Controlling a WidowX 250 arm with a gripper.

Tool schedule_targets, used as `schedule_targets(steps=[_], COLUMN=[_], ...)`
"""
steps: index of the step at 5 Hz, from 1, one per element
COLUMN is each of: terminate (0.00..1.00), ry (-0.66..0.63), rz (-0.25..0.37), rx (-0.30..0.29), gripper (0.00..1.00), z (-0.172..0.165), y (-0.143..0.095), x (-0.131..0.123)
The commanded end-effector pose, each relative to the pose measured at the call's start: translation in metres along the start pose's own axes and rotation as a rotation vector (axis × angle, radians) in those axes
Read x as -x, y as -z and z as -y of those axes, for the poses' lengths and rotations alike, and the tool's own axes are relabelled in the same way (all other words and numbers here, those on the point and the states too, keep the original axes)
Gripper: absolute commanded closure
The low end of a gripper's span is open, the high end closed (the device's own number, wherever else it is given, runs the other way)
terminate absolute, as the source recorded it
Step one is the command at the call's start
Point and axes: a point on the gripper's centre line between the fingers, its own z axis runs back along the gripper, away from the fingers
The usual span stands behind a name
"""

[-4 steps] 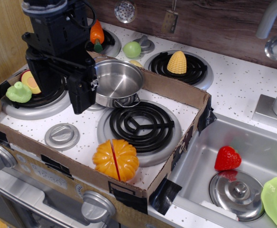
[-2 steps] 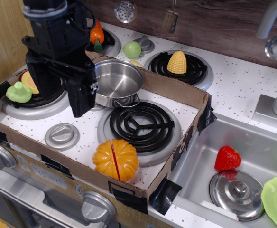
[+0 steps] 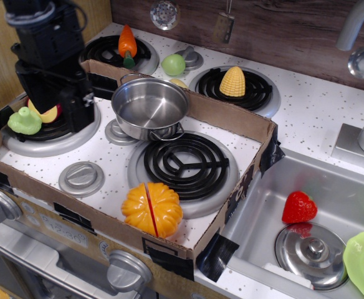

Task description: Put broccoli in pot

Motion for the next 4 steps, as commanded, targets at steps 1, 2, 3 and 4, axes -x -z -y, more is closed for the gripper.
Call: schedule_targets(steps=[1,2,3,4], terminate=[0.00,0.00,0.00,0.00], ry=[-0.010,-0.023,-0.068,-0.080], rz=[0.047,0.055,0.051,0.043], rx=[-0.028,-0.037,-0.037,-0.045], gripper=[0.00,0.00,0.00,0.00], z=[-0.046,-0.067,-0.081,-0.093], y=[-0.003,-0.003,-0.004,0.000], x=[-0.026,-0.031,-0.027,-0.020])
